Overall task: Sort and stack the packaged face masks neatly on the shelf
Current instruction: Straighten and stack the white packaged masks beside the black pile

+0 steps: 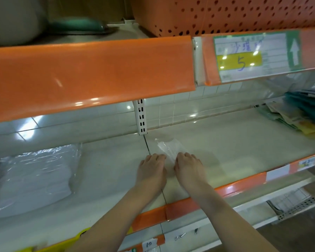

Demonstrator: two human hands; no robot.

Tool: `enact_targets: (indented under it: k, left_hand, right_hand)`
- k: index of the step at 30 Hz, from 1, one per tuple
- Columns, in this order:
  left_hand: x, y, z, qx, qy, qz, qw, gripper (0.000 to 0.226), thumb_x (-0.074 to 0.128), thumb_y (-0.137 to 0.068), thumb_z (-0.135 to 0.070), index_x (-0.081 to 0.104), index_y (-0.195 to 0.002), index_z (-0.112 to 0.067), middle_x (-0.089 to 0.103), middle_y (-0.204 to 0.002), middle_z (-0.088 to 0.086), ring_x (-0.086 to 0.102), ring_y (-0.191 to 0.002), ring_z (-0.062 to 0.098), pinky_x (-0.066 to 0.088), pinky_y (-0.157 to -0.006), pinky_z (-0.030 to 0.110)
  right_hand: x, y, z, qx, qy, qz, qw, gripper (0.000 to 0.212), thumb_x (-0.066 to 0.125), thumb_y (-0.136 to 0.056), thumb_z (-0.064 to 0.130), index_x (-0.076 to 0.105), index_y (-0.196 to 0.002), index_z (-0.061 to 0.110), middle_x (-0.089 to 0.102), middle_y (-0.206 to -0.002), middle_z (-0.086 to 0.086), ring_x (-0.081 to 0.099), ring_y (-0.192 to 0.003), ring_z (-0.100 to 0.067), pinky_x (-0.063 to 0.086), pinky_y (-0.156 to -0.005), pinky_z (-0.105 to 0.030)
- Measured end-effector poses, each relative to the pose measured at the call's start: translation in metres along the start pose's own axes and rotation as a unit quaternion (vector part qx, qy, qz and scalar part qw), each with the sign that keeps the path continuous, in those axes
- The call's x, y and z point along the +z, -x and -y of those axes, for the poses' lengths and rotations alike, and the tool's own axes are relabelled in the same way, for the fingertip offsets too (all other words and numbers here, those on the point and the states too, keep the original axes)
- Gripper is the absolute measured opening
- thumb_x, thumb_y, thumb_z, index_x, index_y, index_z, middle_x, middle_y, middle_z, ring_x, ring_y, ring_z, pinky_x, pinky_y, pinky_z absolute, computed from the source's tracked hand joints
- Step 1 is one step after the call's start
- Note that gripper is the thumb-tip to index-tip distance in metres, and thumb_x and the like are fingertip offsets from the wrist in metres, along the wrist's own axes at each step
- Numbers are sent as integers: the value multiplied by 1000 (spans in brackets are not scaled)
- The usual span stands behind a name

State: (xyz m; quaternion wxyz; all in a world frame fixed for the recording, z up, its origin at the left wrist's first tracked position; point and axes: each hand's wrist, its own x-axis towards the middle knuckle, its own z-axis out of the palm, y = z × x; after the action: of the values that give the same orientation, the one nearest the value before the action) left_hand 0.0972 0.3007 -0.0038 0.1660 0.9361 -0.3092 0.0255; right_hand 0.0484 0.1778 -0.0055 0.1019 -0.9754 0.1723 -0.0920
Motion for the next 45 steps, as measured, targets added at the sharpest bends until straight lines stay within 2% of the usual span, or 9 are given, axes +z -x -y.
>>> enact_targets:
  k: [10, 16, 20, 23, 27, 31, 35, 39, 45]
  left_hand:
    - [-25, 59, 62, -29, 16, -63, 997, 32, 40, -97, -21, 56, -125, -19, 54, -130, -4, 48, -120, 16, 36, -93, 27]
    - [-46, 94, 102, -45, -11, -81, 996, 33, 42, -76, -26, 69, -87, -11, 66, -86, 4, 65, -76, 24, 52, -59, 27]
    - [-52, 114, 113, -48, -50, -36, 997, 35, 41, -75, -33, 70, -82, -13, 67, -79, 0, 66, -71, 19, 51, -59, 24]
    - [-47, 125, 121, -31, -82, -9, 996, 40, 44, -78, -41, 72, -88, -14, 68, -82, 0, 66, -74, 18, 52, -67, 27]
    - [-48, 126, 135, -30, -124, -10, 992, 39, 49, -82, -43, 70, -78, -11, 66, -75, 2, 64, -67, 20, 51, -65, 27]
    - [-58, 119, 152, -87, -143, -23, 986, 33, 81, -61, -38, 64, -70, -11, 62, -67, 3, 64, -61, 22, 50, -57, 25]
    - [-63, 111, 156, -119, -133, 57, 982, 51, 52, -89, -54, 51, -120, -14, 53, -118, 6, 53, -113, 26, 41, -88, 32]
    - [-62, 104, 151, -127, -161, 99, 974, 63, 45, -88, -62, 43, -132, -17, 46, -129, 6, 45, -122, 25, 37, -92, 32]
    - [-50, 114, 154, -88, -153, 50, 983, 67, 56, -81, -62, 53, -124, -10, 54, -124, 8, 49, -120, 30, 42, -86, 37]
  right_hand:
    - [9, 12, 92, 28, -242, 167, 955, 21, 46, -95, 20, 61, -90, 6, 64, -89, -12, 62, -91, -28, 32, -56, -27]
    - [20, 26, 153, 57, -404, 211, 888, 39, 41, -92, 12, 53, -129, 13, 60, -125, -7, 56, -115, -23, 43, -101, -38]
    - [24, 26, 180, 105, -503, 236, 825, 39, 40, -94, 12, 50, -131, 19, 62, -116, -4, 61, -98, -14, 47, -97, -30]
    - [20, 22, 189, 23, -421, 218, 880, 37, 40, -96, 12, 53, -129, 20, 54, -121, 7, 59, -89, -5, 45, -78, -9]
    - [25, 10, 176, -142, -166, 173, 960, 33, 40, -98, 23, 53, -128, 19, 50, -134, 1, 44, -125, -16, 35, -102, -29]
    - [28, 3, 149, -247, -26, 197, 948, 37, 45, -95, 36, 48, -129, 19, 40, -140, 0, 34, -130, -19, 31, -102, -32]
    - [39, 16, 133, -300, 4, 148, 943, 52, 50, -92, 50, 44, -136, 22, 36, -147, 0, 32, -136, -20, 31, -107, -35]
    - [46, 27, 137, -304, 7, 35, 952, 37, 64, -74, 45, 68, -100, 17, 66, -109, -3, 65, -100, -24, 54, -71, -35]
    - [54, 30, 142, -310, 30, -62, 948, 17, 78, -65, 27, 64, -67, 17, 60, -69, 2, 61, -63, -21, 44, -47, -28]
